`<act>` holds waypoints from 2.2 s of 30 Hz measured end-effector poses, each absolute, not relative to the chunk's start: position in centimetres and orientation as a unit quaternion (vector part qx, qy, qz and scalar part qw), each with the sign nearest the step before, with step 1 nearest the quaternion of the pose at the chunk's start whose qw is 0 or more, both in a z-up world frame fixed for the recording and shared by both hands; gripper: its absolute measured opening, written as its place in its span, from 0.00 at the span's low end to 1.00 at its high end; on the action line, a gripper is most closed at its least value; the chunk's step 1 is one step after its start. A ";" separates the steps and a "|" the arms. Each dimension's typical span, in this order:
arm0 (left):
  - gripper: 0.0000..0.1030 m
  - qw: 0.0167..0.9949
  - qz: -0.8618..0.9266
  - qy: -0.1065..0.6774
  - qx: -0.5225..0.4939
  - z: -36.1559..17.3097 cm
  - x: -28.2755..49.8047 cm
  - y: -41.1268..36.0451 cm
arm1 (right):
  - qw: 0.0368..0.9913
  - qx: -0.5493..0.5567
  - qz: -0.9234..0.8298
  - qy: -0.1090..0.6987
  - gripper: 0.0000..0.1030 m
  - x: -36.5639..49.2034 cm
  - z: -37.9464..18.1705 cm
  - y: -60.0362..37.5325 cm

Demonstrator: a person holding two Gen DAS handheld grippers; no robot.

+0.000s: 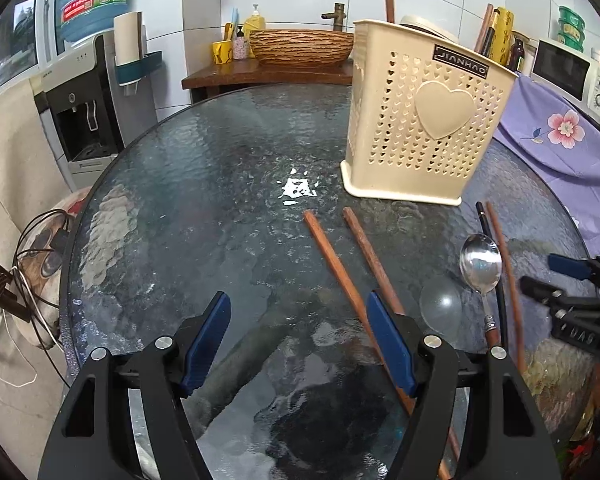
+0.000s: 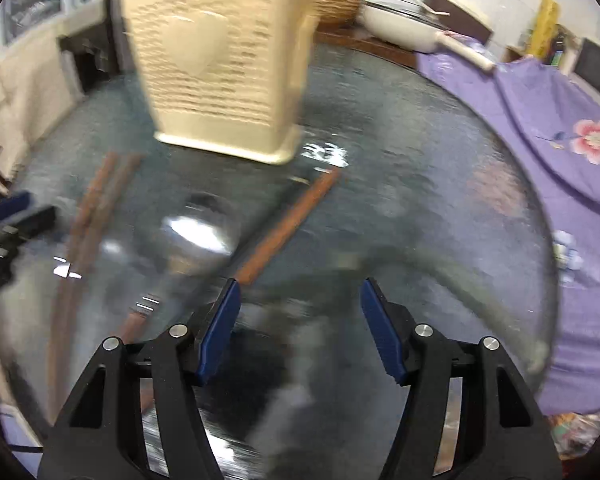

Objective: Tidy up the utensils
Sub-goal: 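Grasp a brown chopstick with the left tool while the right grasps another brown chopstick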

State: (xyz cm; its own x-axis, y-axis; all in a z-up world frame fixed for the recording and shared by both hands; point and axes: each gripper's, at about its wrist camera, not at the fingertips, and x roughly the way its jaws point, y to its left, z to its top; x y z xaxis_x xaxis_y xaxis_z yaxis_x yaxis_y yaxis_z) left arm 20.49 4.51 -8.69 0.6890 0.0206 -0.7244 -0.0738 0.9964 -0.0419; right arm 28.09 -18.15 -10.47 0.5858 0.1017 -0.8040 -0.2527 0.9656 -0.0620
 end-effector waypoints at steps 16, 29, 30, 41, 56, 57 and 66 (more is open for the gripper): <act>0.44 0.911 0.015 0.411 -0.041 -8.9 23.9 4.7 | 0.877 -0.013 0.097 0.470 0.39 31.8 -10.7 -19.2; 0.23 0.900 0.014 0.436 0.004 -9.8 27.4 2.9 | 0.869 -0.042 0.099 0.484 0.19 34.9 -10.9 -17.5; 0.21 0.899 0.011 0.438 0.009 -9.8 27.6 2.8 | 0.867 -0.039 0.099 0.486 0.18 35.3 -10.9 -17.5; 0.11 0.891 -0.007 0.451 0.040 -9.8 28.6 1.1 | 0.861 -0.032 0.115 0.494 0.16 36.6 -10.8 -17.5; 0.07 0.890 -0.004 0.453 0.056 -9.8 29.4 0.4 | 0.865 -0.046 0.105 0.488 0.08 36.4 -10.8 -16.0; 0.07 0.890 -0.003 0.452 0.058 -9.8 29.4 0.3 | 0.866 -0.046 0.105 0.487 0.08 36.4 -10.8 -15.9; 0.07 0.893 -0.002 0.446 0.055 -9.8 29.4 0.0 | 0.869 -0.038 0.111 0.481 0.08 36.3 -10.9 -16.4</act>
